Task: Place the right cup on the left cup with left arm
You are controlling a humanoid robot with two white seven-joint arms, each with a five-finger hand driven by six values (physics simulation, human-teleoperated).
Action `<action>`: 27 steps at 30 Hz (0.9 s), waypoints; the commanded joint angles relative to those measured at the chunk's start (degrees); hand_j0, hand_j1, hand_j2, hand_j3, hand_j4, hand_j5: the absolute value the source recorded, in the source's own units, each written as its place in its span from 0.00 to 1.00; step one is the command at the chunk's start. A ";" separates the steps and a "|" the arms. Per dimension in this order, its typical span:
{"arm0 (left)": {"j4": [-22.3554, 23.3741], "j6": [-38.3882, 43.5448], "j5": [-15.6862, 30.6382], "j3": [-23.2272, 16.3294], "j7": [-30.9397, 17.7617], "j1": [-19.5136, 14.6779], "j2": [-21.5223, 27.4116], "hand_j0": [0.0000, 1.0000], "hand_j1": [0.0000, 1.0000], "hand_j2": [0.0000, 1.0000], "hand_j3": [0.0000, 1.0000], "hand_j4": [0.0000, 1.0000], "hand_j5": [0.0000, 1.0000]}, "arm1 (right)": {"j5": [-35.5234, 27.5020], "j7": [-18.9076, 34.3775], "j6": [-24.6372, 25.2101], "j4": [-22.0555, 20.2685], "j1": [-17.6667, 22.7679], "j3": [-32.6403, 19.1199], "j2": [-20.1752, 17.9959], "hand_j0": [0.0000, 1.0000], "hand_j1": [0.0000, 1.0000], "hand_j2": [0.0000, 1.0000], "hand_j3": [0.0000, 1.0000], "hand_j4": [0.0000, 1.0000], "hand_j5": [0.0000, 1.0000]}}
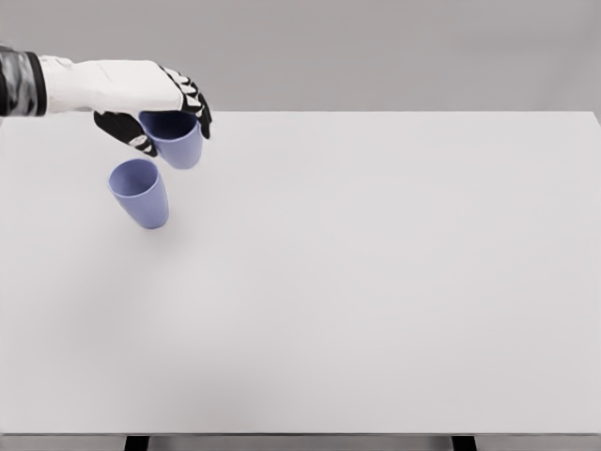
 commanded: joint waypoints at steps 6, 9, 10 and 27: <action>2.48 0.20 0.16 0.08 0.04 -0.70 0.90 0.63 0.63 0.63 0.63 0.63 0.63 | 0.00 0.01 0.00 0.00 -0.09 0.00 0.00 1.00 1.00 1.00 1.00 1.00 1.00; 3.35 0.47 0.16 0.00 0.04 -0.70 1.70 0.63 0.63 0.63 0.63 0.63 0.63 | 0.00 0.01 0.00 0.00 -0.09 0.00 0.00 1.00 1.00 1.00 1.00 1.00 1.00; 4.67 0.20 0.16 0.00 0.04 -0.70 1.61 0.63 0.63 0.63 0.63 0.63 0.63 | 0.00 0.01 0.00 0.00 -0.09 0.00 0.00 1.00 1.00 1.00 1.00 1.00 1.00; 9.25 0.03 0.25 -0.53 0.04 -0.44 2.22 0.63 0.63 0.63 0.63 0.63 0.63 | 0.00 0.01 0.00 0.00 -0.09 0.00 0.00 1.00 1.00 1.00 1.00 1.00 1.00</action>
